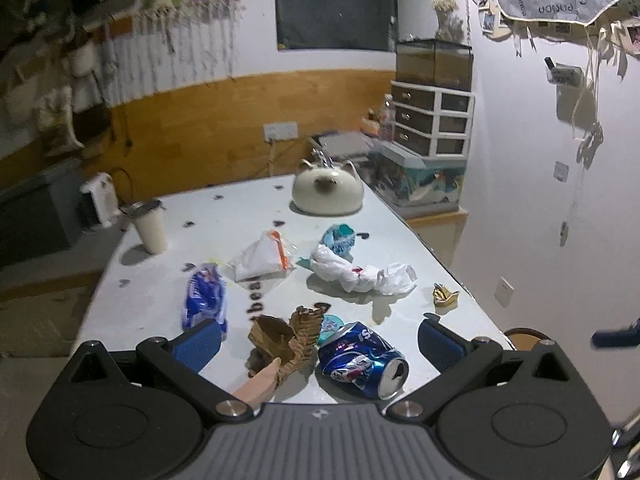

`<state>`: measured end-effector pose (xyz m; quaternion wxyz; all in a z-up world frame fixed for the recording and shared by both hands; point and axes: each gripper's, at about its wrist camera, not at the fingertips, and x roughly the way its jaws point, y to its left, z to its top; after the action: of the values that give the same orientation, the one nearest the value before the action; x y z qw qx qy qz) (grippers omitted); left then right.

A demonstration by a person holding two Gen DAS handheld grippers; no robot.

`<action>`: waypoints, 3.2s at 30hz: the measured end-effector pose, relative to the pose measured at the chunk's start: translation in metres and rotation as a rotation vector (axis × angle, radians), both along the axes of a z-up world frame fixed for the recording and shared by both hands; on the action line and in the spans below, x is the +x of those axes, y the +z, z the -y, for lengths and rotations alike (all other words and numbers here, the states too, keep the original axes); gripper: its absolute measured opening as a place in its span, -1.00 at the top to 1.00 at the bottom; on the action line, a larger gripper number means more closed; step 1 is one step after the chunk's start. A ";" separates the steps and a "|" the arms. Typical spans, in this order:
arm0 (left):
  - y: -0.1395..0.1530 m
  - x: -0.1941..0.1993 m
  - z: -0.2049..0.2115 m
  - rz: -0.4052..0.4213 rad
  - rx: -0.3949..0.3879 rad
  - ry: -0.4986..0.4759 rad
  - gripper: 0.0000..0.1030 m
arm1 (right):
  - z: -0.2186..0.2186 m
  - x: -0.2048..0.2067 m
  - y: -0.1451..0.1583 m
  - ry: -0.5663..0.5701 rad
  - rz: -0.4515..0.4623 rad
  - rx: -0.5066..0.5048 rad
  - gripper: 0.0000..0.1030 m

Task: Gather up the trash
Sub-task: 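Grasp the torn cardboard with the left tool while the right tool grasps the red snack box, then lift the cardboard with the left tool while the right tool lifts the red box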

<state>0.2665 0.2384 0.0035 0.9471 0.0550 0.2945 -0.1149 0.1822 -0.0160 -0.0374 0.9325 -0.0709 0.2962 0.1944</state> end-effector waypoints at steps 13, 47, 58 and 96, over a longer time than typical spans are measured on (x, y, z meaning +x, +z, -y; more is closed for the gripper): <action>-0.080 0.124 -0.019 -0.259 -0.083 -0.006 -1.00 | -0.062 0.050 -0.069 0.111 -0.140 -0.074 -1.00; -0.112 0.171 -0.037 -0.313 -0.193 0.007 -0.78 | -0.081 0.063 -0.096 0.109 -0.301 0.008 -0.08; -0.126 0.189 -0.006 -0.371 -0.088 -0.099 -1.00 | -0.076 0.061 -0.096 0.085 -0.312 0.044 -0.06; -0.108 0.154 -0.034 -0.331 -0.116 0.071 0.04 | -0.069 0.053 -0.069 0.001 -0.249 0.092 -0.03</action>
<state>0.4206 0.2721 -0.1045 0.8908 -0.0298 0.4409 -0.1056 0.2352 0.0525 -0.1068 0.8908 -0.0037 0.4002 0.2153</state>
